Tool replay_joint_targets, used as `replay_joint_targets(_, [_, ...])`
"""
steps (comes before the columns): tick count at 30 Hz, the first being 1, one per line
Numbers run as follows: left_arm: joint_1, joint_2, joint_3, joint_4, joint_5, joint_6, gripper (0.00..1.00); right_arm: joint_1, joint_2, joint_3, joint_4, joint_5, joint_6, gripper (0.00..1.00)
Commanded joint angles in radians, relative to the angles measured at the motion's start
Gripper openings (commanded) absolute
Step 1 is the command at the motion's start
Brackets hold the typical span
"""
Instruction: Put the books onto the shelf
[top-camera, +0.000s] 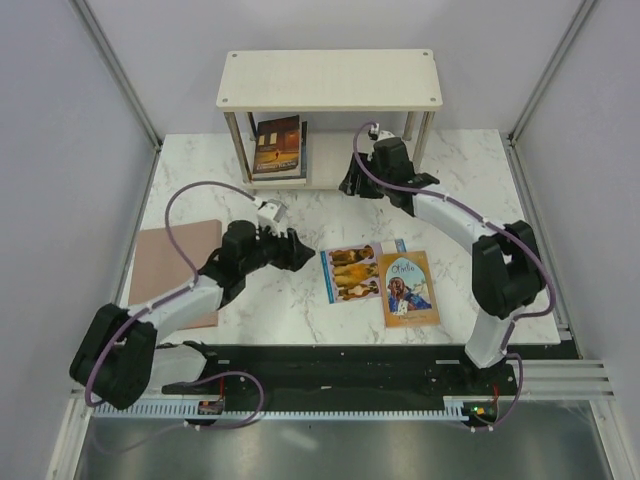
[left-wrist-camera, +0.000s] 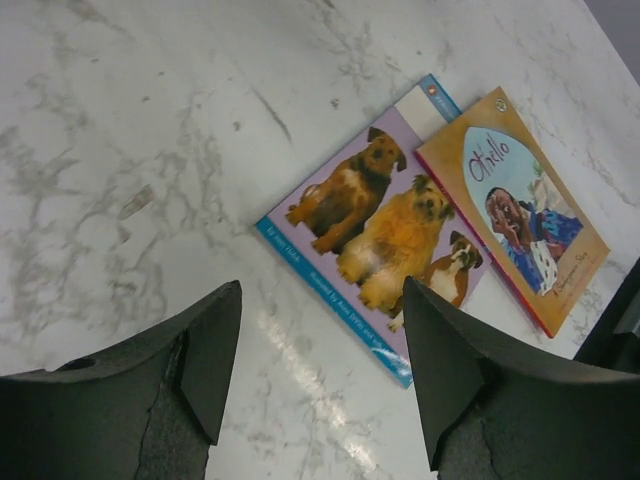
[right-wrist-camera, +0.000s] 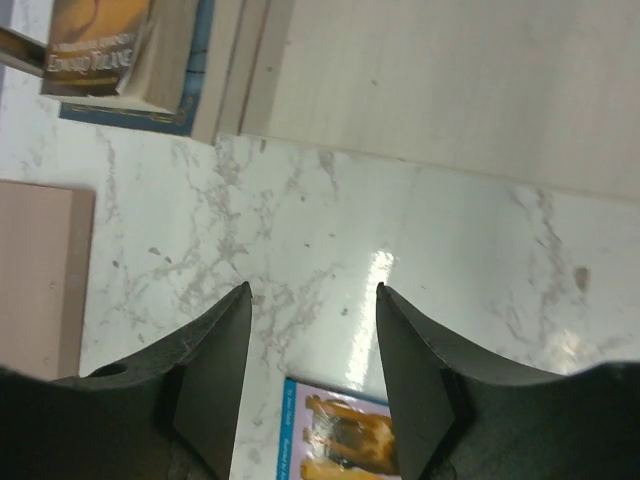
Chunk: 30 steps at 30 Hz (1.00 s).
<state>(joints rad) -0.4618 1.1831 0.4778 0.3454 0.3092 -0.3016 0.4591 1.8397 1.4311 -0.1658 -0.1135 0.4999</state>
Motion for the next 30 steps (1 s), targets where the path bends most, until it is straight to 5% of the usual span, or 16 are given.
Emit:
replay_joint_targets(1, [-0.128, 0.210, 0.192, 0.043, -0.007, 0.059, 0.71, -0.048, -0.121, -0.177, -0.054, 0.150, -0.043, 0.58])
replay_joint_targets(11, [-0.301, 0.619, 0.579, -0.098, 0.047, 0.047, 0.62, -0.172, -0.333, -0.445, -0.286, 0.268, 0.005, 0.53])
replay_joint_targets(22, [-0.365, 0.793, 0.785, -0.278, 0.068, 0.038, 0.58, -0.175, -0.458, -0.544, -0.480, 0.307, 0.016, 0.53])
replay_joint_targets(30, [-0.412, 0.817, 0.823, -0.339, 0.057, 0.044, 0.07, -0.174, -0.473, -0.601, -0.540, 0.296, -0.004, 0.53])
